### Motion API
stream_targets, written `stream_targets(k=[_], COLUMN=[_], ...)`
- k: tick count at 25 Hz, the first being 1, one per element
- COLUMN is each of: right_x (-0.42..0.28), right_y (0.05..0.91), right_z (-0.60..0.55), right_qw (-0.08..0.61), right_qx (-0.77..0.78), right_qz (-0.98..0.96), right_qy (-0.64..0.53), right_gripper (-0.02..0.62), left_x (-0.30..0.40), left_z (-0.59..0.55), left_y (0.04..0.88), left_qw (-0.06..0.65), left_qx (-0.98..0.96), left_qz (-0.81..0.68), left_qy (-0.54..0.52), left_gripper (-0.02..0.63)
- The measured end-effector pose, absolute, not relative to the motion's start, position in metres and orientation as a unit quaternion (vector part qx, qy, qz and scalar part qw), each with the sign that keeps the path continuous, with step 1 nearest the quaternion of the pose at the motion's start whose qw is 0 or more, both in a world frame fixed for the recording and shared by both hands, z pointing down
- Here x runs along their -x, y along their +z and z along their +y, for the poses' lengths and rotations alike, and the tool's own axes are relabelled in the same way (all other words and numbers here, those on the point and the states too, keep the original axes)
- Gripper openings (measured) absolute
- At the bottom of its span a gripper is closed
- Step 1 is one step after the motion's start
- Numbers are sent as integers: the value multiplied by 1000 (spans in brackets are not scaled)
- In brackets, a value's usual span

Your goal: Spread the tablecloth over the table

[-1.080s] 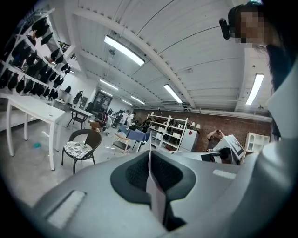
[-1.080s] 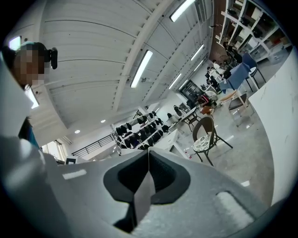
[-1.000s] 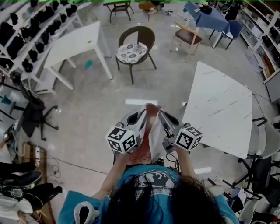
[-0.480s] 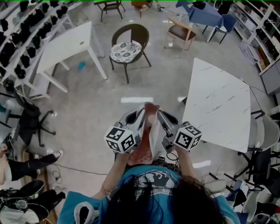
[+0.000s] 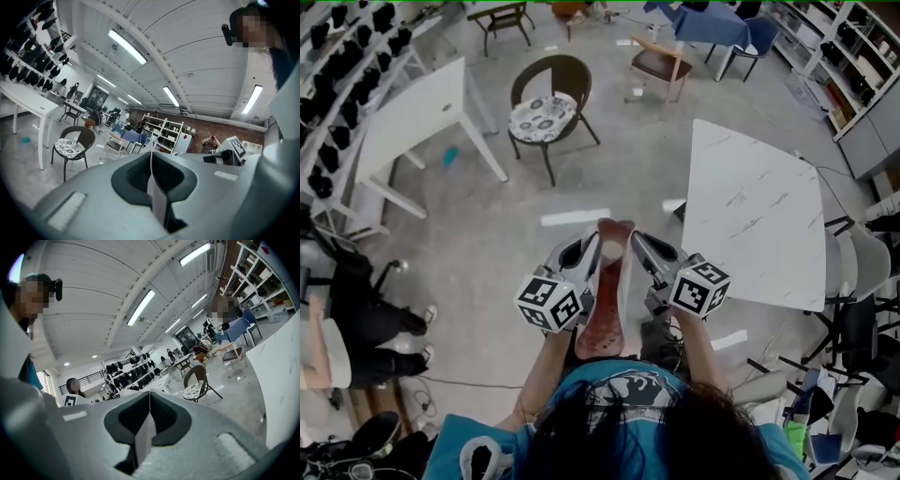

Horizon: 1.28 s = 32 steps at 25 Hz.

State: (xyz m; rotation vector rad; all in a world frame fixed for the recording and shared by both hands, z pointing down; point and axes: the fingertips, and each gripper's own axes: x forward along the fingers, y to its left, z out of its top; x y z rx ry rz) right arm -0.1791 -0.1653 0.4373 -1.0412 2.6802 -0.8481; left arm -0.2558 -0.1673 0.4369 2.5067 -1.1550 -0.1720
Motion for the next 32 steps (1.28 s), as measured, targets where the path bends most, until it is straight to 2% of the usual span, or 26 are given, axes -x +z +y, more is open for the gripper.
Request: stream_targets(k=[12,23,32], right_x=[109,12,-9], right_y=[423,399,393], right_z=[-228,-288,-309], right_qw=[84,77,100], right_qx=[315,241,214], right_qz=[905,931,929], right_qy=[-274,-264,-285], right_gripper=[6,5,5], left_x=[201,109,79], left_z=[-228,-287,-310], left_y=[433,403,374], left_qw=[166,124,96], left_qx=[-869,-840,-843], left_qz=[-463,-525,-529], left_qy=[-58,-62,-32], left_gripper=[21,21,21])
